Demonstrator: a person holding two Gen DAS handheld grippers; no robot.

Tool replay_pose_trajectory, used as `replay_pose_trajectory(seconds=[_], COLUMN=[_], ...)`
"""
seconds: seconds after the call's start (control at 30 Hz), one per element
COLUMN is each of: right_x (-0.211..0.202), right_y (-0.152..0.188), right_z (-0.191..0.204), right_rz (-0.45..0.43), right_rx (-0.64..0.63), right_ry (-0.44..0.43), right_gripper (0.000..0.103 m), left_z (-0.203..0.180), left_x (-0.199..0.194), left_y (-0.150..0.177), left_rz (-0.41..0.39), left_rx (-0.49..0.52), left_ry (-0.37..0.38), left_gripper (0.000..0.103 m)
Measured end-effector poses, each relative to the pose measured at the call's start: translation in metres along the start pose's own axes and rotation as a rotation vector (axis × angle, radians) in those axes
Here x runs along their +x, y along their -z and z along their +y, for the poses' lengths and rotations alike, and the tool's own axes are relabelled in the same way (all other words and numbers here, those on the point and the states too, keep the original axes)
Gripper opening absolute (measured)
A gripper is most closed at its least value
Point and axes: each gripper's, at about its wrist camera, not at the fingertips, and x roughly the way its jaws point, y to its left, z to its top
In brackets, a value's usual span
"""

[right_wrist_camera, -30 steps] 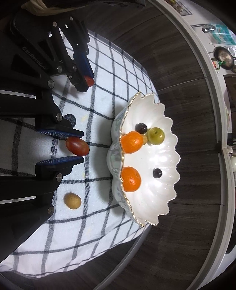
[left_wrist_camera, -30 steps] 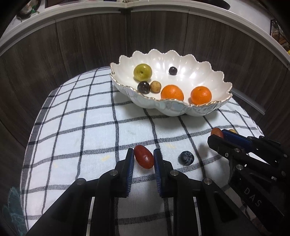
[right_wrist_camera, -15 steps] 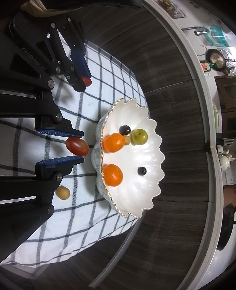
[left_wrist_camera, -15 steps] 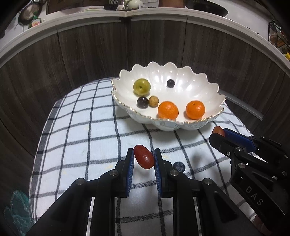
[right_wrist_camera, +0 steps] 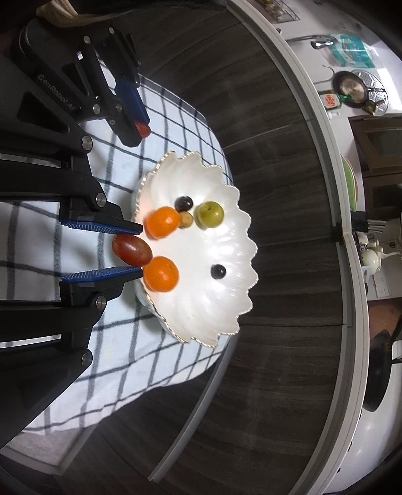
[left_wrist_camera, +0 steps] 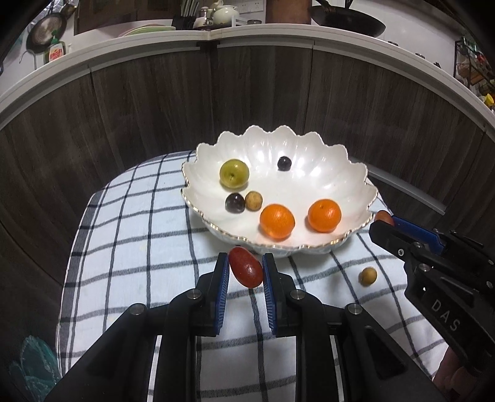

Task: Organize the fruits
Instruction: 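Carry both red dates up toward the white bowl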

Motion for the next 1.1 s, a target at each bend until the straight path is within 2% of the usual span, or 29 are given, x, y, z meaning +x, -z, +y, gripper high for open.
replay_pose_trajectory(seconds=[0.67,1.1], right_x=[0.018,0.049], right_y=[-0.048,-0.069], right_z=[-0.032,-0.05], right_rz=[-0.047,-0.019], right_rx=[0.012,0.027], right_ry=[0.077,0.103], right_gripper=[0.022,0.022], left_z=[-0.001,0.002], left_x=[0.028,0.061], left_y=[-0.048,-0.061], left_rz=[-0.004,0.032], left_rx=[-0.002,0.0], left_ry=[0.008,-0.005], left_gripper=[0.022,0.022])
